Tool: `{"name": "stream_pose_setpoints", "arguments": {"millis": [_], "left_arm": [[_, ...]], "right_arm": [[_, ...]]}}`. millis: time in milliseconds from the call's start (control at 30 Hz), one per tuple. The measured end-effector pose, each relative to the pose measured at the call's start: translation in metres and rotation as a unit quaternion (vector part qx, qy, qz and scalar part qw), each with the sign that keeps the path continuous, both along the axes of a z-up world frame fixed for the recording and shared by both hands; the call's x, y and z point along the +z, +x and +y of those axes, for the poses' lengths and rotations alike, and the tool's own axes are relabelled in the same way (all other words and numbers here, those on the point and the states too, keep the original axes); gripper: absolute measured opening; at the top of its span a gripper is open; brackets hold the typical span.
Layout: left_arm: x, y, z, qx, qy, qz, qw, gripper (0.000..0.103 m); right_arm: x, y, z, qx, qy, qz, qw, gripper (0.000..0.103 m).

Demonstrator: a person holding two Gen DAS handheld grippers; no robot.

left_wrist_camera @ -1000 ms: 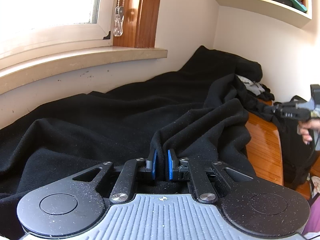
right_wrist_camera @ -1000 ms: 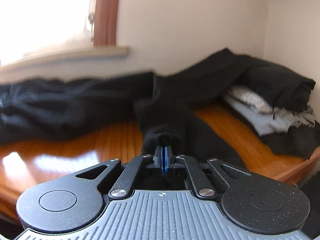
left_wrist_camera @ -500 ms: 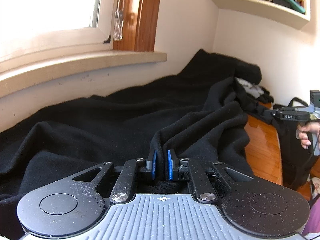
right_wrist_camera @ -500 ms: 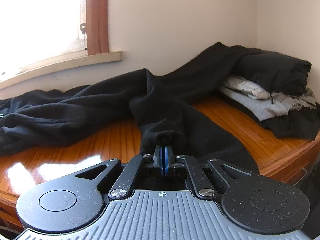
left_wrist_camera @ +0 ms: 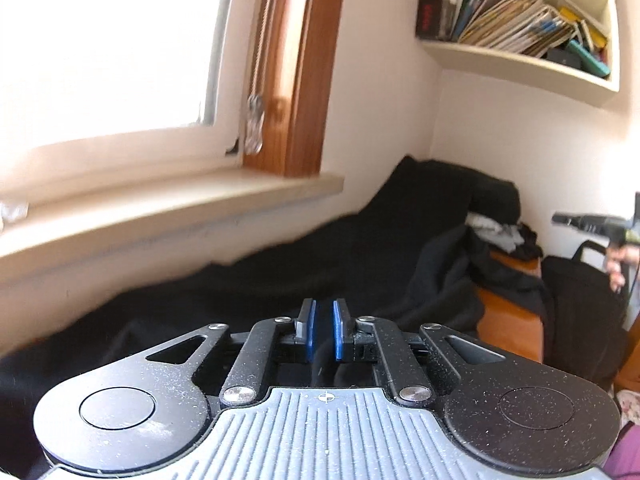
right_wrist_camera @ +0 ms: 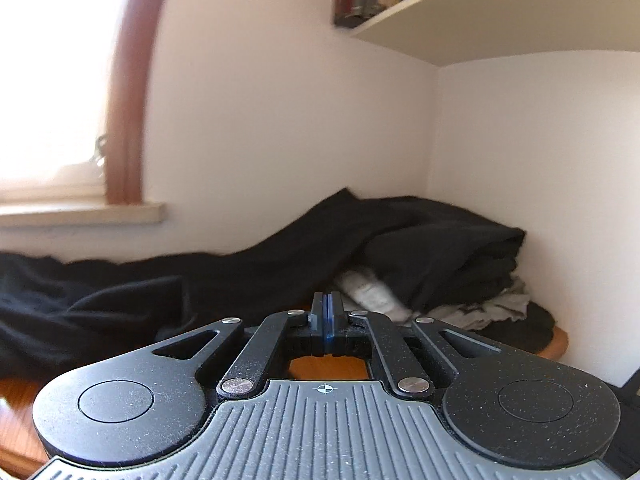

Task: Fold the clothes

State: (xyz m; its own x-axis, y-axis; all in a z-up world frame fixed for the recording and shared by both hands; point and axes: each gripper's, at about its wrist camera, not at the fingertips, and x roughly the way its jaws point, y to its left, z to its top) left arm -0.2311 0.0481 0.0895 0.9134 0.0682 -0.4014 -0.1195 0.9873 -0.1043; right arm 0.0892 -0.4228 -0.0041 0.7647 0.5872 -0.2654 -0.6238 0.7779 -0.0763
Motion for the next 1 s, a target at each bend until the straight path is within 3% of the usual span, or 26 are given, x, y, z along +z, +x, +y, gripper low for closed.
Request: {"name": "stream_pose_setpoints", "arguments": {"millis": [67,467,533,567,767,933,1000], "left_arm": [[0.004,0.006,-0.005,-0.008,0.004,-0.001,1.0000,0.020],[-0.004,0.099,-0.059,-0.093,0.024,0.046,0.9943,0.021],[-0.004,0.118,-0.068,-0.101,0.028,0.050,0.9932,0.035],[-0.004,0.127,-0.072,-0.102,0.031,0.049,0.9931,0.037],[-0.006,0.177,-0.091,-0.093,0.031,0.035,0.9946,0.037],[-0.017,0.207,-0.105,-0.109,0.028,0.053,0.9923,0.037],[-0.024,0.218,-0.111,-0.115,0.034,0.061,0.9908,0.045]], "right_arm": [[-0.009,-0.007,0.008,0.014,-0.016,0.003,1.000,0.002],[-0.044,-0.024,0.019,0.056,-0.048,0.041,0.996,0.003],[-0.050,-0.027,0.021,0.060,-0.060,0.043,0.995,0.003],[-0.053,-0.027,0.022,0.062,-0.064,0.046,0.995,0.003],[-0.067,-0.028,0.024,0.070,-0.056,0.064,0.994,0.011],[-0.074,-0.031,0.024,0.079,-0.044,0.067,0.994,0.015],[-0.075,-0.031,0.022,0.079,-0.038,0.064,0.994,0.025]]}}
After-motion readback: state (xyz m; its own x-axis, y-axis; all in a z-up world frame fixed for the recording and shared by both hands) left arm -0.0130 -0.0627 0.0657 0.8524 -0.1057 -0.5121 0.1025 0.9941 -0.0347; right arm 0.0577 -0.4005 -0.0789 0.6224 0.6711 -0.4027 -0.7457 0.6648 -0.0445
